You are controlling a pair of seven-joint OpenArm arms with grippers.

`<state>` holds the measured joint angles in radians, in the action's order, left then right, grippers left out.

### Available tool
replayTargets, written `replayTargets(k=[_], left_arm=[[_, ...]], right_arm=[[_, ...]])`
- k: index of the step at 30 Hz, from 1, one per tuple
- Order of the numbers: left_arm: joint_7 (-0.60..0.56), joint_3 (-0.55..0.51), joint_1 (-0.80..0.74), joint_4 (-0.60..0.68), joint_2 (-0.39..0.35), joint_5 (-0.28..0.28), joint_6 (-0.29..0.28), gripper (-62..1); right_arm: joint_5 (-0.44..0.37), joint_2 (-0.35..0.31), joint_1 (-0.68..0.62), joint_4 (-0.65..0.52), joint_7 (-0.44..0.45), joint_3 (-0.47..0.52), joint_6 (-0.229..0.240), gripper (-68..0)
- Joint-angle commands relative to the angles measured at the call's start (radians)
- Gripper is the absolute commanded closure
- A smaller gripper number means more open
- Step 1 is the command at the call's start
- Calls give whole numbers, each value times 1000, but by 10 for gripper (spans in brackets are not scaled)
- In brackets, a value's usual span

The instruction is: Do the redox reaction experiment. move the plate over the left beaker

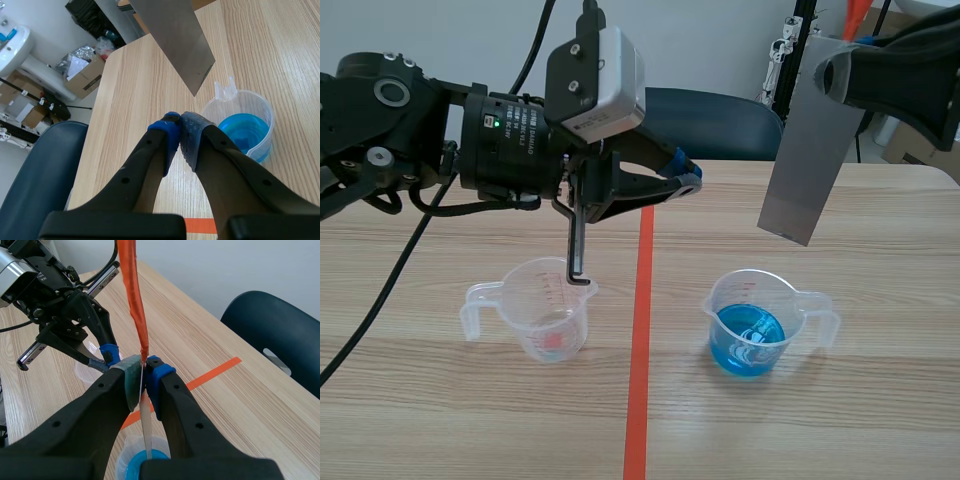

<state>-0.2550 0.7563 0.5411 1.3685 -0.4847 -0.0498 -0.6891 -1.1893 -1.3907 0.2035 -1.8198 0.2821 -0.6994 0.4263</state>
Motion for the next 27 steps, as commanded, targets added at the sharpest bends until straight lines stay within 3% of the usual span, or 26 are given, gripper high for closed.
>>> replayTargets(k=[1,27], left_arm=[[-10,-5,13,12,10,11,-6,-28],[-9,-5,10,12,8,11,-6,-27]], right_arm=[[-7,-11,7,-12,15,18,0,-6],[-7,-11,7,-12,3,18,0,-6]])
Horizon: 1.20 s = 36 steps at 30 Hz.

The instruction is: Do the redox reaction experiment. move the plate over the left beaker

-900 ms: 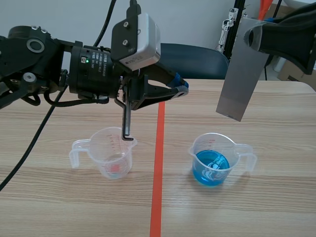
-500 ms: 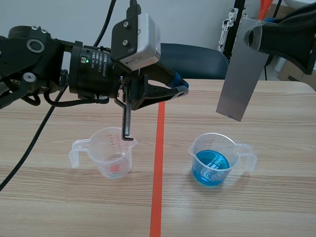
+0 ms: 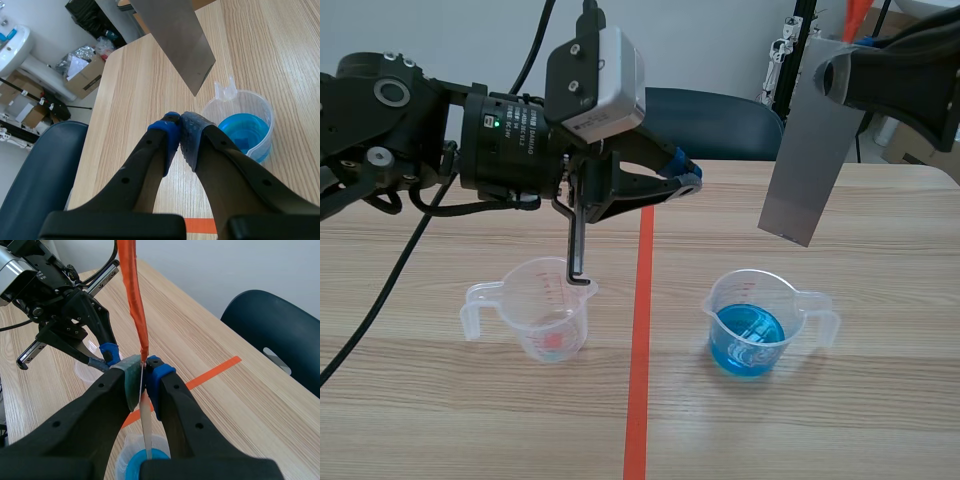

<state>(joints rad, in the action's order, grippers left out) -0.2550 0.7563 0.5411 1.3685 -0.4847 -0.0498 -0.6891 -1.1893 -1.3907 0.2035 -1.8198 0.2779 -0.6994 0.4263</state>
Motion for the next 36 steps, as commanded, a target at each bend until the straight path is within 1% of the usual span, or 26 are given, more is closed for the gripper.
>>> replayTargets(k=[1,6,9,16,18,20,23,26,30,36], left_arm=[[-9,-5,9,12,7,11,-6,-28],[-9,-5,4,12,-2,11,-6,-27],[-9,-5,-2,11,-19,11,-3,-27],[-34,-25,-53,10,-83,12,25,-27],[-61,-48,-77,10,-103,12,31,-27],[-97,-79,-104,10,-124,12,51,-27],[-135,-130,-151,8,-153,13,57,-27],[-166,-182,-208,6,-177,12,75,-27],[-212,-255,-292,6,-206,12,74,-27],[-286,-364,-429,2,-237,11,78,-27]], right_arm=[[-7,-11,7,-12,7,18,0,-6],[-7,-11,7,-12,7,18,0,-6],[-6,-11,7,-12,7,18,0,-6],[16,-11,7,-12,4,18,0,-6],[16,-11,7,-12,4,18,0,-6],[16,-11,7,-12,4,18,0,-6],[16,-11,8,-12,4,18,0,-6],[16,-11,9,-12,4,18,0,-6],[21,-3,15,-13,4,18,0,-6],[95,55,15,-13,-30,18,0,-6]])
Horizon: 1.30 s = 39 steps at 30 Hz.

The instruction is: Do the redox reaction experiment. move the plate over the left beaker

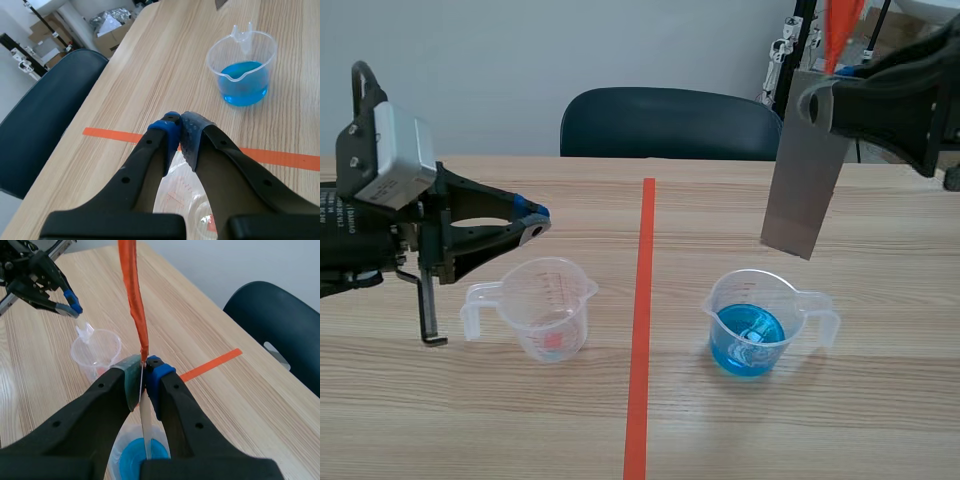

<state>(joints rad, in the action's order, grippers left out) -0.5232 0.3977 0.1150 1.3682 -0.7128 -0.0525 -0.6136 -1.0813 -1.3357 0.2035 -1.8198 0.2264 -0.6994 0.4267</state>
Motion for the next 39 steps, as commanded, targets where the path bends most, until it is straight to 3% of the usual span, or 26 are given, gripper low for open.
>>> replayTargets(k=[1,7,10,17,23,29,35,39], left_arm=[[-35,-20,-24,-3,-12,14,17,-27],[-146,-72,-135,-97,-19,14,51,-27],[-232,-86,-186,-165,-19,14,56,-27],[-443,-88,-291,-311,-19,15,159,-27],[-597,-88,-351,-392,-10,40,186,-27],[-644,-88,-370,-475,38,40,203,-27],[-722,-88,-381,-568,104,37,213,-27],[-781,-88,-384,-625,161,18,270,-29]], right_arm=[[-5,7,16,-13,22,18,0,-6],[-2,60,75,-13,-18,18,0,-6],[-2,97,109,-14,-69,18,0,-6],[5,211,171,-14,-198,18,0,-6],[5,325,224,-14,-338,18,0,-6],[6,434,249,-14,-471,18,0,-6],[74,541,283,-14,-541,18,0,-6],[111,616,297,-13,-592,18,0,-6]])
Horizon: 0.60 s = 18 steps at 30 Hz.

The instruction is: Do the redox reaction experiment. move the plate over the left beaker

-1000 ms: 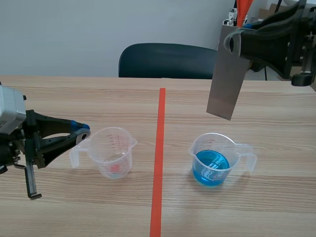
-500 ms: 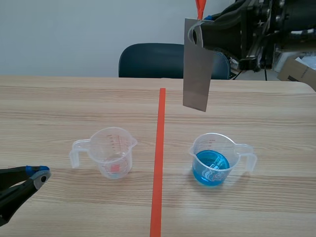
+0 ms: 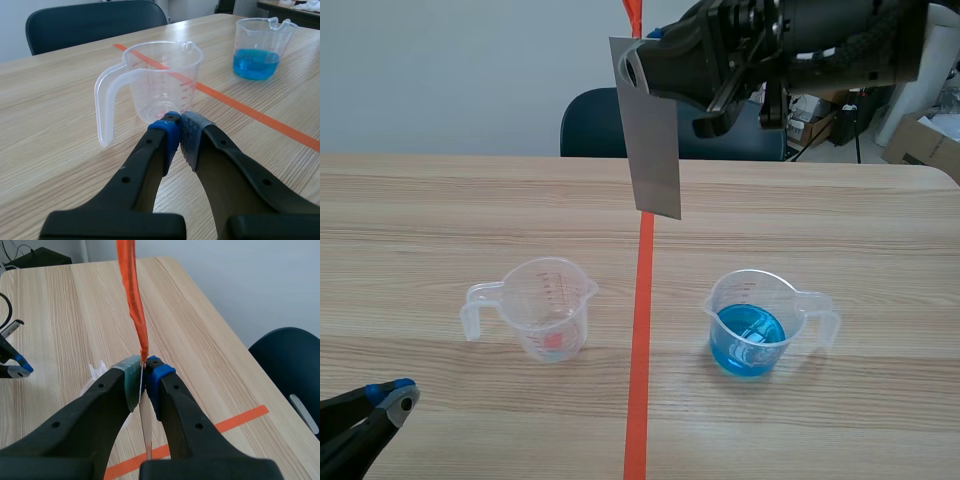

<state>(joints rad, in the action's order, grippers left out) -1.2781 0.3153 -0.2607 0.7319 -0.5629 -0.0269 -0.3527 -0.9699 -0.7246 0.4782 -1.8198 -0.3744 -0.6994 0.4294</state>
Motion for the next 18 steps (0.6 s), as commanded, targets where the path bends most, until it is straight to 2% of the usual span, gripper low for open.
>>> replayTargets(k=[1,4,7,9,13,18], left_arm=[[-43,-5,-8,-2,24,-26,26,-29],[-102,-5,-8,-39,65,-77,71,-29],[-149,-5,-8,-74,103,-97,108,-29],[-174,-5,-8,-92,128,-111,136,-29],[-221,-5,-8,-121,173,-185,207,-29],[-257,-5,-8,-143,214,-195,264,-29]], right_arm=[[5,24,22,-13,-5,18,-3,-6],[6,83,22,-13,-63,18,-3,-6],[11,137,22,-13,-107,18,-3,-6],[33,172,22,-13,-127,18,-3,-6],[77,241,21,-12,-163,18,-3,-6],[119,317,21,-12,-187,15,-3,-6]])
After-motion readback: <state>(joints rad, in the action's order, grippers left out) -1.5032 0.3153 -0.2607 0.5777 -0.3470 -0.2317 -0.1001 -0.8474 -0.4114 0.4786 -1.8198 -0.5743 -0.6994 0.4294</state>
